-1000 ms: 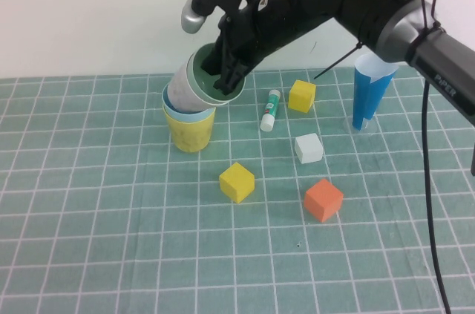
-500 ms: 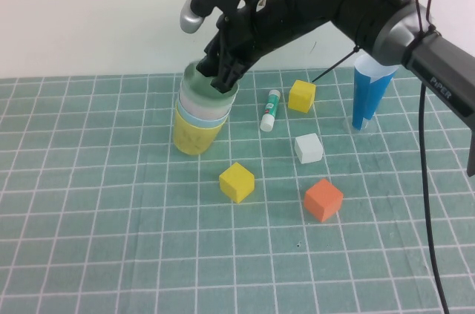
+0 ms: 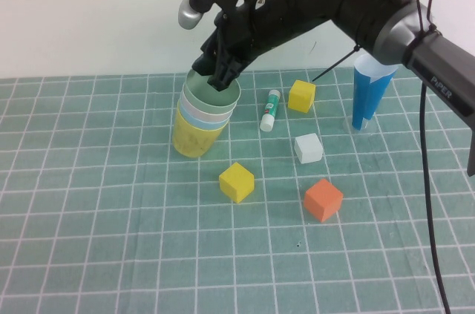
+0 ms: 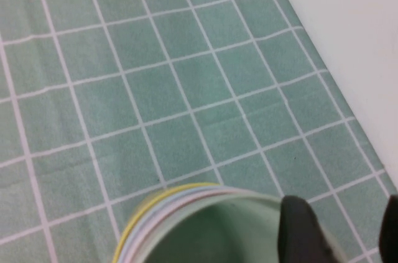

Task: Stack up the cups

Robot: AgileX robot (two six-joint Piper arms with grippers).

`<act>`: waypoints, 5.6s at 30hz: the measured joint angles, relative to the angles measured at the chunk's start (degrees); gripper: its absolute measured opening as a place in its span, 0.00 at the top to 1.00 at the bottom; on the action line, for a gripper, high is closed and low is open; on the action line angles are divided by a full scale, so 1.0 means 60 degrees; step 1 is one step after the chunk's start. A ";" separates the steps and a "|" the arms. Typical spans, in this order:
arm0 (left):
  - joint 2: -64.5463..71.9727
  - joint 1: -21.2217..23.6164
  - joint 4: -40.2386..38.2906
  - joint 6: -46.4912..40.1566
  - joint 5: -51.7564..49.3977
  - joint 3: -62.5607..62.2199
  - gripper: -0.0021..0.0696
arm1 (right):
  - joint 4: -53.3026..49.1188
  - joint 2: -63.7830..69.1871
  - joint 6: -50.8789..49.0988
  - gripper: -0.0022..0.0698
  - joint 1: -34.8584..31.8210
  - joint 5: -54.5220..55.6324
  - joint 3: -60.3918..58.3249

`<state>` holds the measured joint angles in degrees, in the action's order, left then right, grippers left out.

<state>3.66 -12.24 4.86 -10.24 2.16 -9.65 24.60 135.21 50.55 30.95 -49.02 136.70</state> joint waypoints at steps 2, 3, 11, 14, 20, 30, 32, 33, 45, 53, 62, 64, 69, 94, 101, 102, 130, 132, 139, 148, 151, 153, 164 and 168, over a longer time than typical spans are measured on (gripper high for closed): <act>0.0000 0.0000 0.0000 0.0000 0.0000 0.0000 0.97 | 0.0081 0.0000 0.0000 0.58 0.0000 0.0000 0.0000; 0.0000 0.0000 0.0017 0.0000 0.0000 0.0000 0.97 | 0.0124 0.0000 0.0000 0.58 0.0000 0.0000 0.0000; 0.0000 0.0000 0.0036 0.0000 0.0000 0.0000 0.97 | 0.0558 0.0000 0.0011 0.58 0.0000 0.0000 0.0000; 0.0000 0.0000 0.0036 0.0000 0.0000 0.0000 0.97 | 0.0637 0.0000 0.0023 0.58 0.0000 -0.0152 0.0000; -0.0136 0.0000 0.0036 0.0000 0.0000 0.0000 0.97 | 0.0843 0.0000 0.0023 0.58 0.0042 -0.0674 0.0000; -0.0223 0.0000 0.0036 0.0000 0.0000 0.0000 0.97 | 0.0842 0.0061 0.0023 0.58 0.0542 -0.0603 0.0015; -0.0223 0.0000 0.0036 0.0000 0.0000 0.0000 0.97 | 0.0842 0.0062 0.0023 0.58 0.0581 -0.0553 0.0015; -0.0223 0.0000 0.0036 0.0000 0.0000 0.0000 0.97 | 0.0842 0.0062 0.0023 0.58 0.0581 -0.0553 0.0015; -0.0223 0.0000 0.0036 0.0000 0.0000 0.0000 0.97 | 0.0842 -0.0023 0.0035 0.58 0.0581 -0.0566 0.0015; -0.0223 0.0000 -0.0075 -0.0019 0.0000 0.0000 0.97 | 0.0176 -0.1587 0.0583 0.81 0.0581 -0.1732 0.0015; -0.0223 0.0000 -0.0459 0.0001 0.0000 0.0000 0.97 | -0.2706 -0.4598 -0.0440 0.96 0.0581 -0.2237 0.0036; -0.0223 0.0000 -0.0503 0.0149 0.0000 0.0000 0.97 | -0.3731 -0.5191 -0.0982 0.96 0.0581 -0.2382 0.0058; -0.0559 0.0000 -0.0612 0.0581 0.0000 0.0000 0.97 | -0.5024 -0.6400 -0.1377 0.97 0.0563 -0.2587 -0.0137; -0.0744 0.0000 0.0073 0.1777 0.0820 0.0586 0.97 | -0.4758 -1.3100 -0.2531 0.97 0.0563 0.2249 -1.1441; -0.0744 0.0000 0.0243 0.1523 0.0456 0.0586 0.97 | -0.5511 -1.5613 -0.3994 0.97 0.0563 0.2784 -1.4941; -0.0744 0.0000 0.0262 0.1518 0.0306 0.0586 0.97 | -0.5742 -1.5995 -0.4357 0.97 0.0563 0.2836 -1.5435; -0.0744 0.0000 0.0262 0.1501 -0.1320 0.0650 0.97 | -0.8021 -1.9815 -0.8777 0.97 0.0563 0.1642 -1.9345; -0.0744 0.0000 0.0262 0.1479 -0.1320 0.0650 0.97 | -0.8021 -1.9815 -0.8777 0.97 0.0563 0.1642 -1.9345; -0.0744 0.0026 0.0055 0.1464 -0.1093 0.0979 0.97 | -0.8021 -1.9815 -0.8792 0.97 0.0563 0.1642 -1.9345; -0.0744 0.1522 -0.0957 0.1627 -0.1952 0.1810 0.97 | -0.8004 -1.9815 -0.8815 0.97 0.0563 0.1614 -1.9345; -0.0744 0.1464 -0.0992 0.2115 -0.3040 0.1810 0.97 | -0.8004 -1.9815 -0.8815 0.97 0.0563 0.1614 -1.9345; -0.0744 0.1309 -0.0992 0.2256 -0.3228 0.1793 0.97 | -0.8004 -1.9815 -0.8815 0.97 0.0563 0.1614 -1.9345; -0.0744 0.0809 -0.0962 0.2007 -0.3244 0.1793 0.97 | -0.8004 -1.9815 -0.8797 0.97 0.0563 0.1608 -1.9345; -0.0744 0.0809 -0.0962 0.2007 -0.3244 0.1793 0.97 | -0.8004 -1.9815 -0.8797 0.97 0.0563 0.1608 -1.9345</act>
<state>-0.80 -7.39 -0.91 1.80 -17.30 1.10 -23.42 16.32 -2.23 34.32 -39.38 20.63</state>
